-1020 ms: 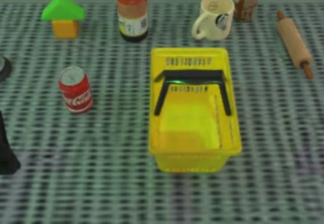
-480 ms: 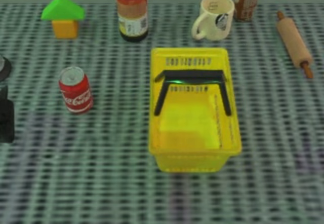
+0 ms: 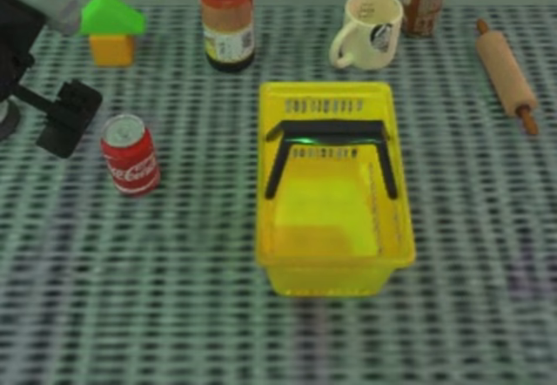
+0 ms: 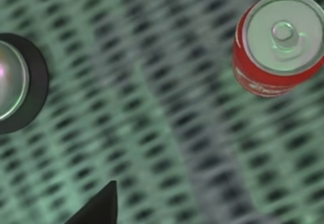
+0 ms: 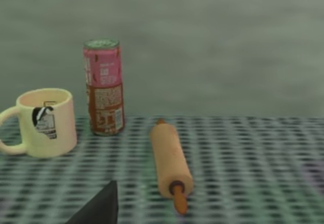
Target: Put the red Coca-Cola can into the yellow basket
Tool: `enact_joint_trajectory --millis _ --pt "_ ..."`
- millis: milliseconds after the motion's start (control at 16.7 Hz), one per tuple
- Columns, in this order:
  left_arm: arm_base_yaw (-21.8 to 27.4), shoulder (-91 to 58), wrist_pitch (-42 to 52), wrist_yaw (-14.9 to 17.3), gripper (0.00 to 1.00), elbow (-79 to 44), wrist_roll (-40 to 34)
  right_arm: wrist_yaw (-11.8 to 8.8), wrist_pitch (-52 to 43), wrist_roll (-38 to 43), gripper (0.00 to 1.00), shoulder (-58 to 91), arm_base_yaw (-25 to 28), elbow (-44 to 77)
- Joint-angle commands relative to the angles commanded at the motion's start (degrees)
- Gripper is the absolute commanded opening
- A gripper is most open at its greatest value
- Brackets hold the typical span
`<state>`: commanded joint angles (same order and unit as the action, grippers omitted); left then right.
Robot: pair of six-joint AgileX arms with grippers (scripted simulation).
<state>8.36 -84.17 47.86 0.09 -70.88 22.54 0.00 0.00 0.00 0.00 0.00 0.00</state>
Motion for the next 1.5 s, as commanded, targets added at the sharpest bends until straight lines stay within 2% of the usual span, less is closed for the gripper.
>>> enact_joint_trajectory --millis 360,660,1080,1500 --pt "3.0 -30.6 16.4 0.1 1.00 -25.5 8.0 0.0 0.0 0.0 1.00 0.0 0.0 0.0" --pt "4.3 -42.2 23.2 0.1 1.00 -37.0 11.5 0.0 0.0 0.0 1.00 0.0 0.0 0.0" --pt "4.2 -43.0 23.5 0.1 1.00 -37.7 11.8 0.0 0.0 0.0 1.00 0.0 0.0 0.0" --pt "4.4 -45.1 13.9 0.1 1.00 -30.2 11.9 0.0 0.0 0.0 1.00 0.0 0.0 0.0"
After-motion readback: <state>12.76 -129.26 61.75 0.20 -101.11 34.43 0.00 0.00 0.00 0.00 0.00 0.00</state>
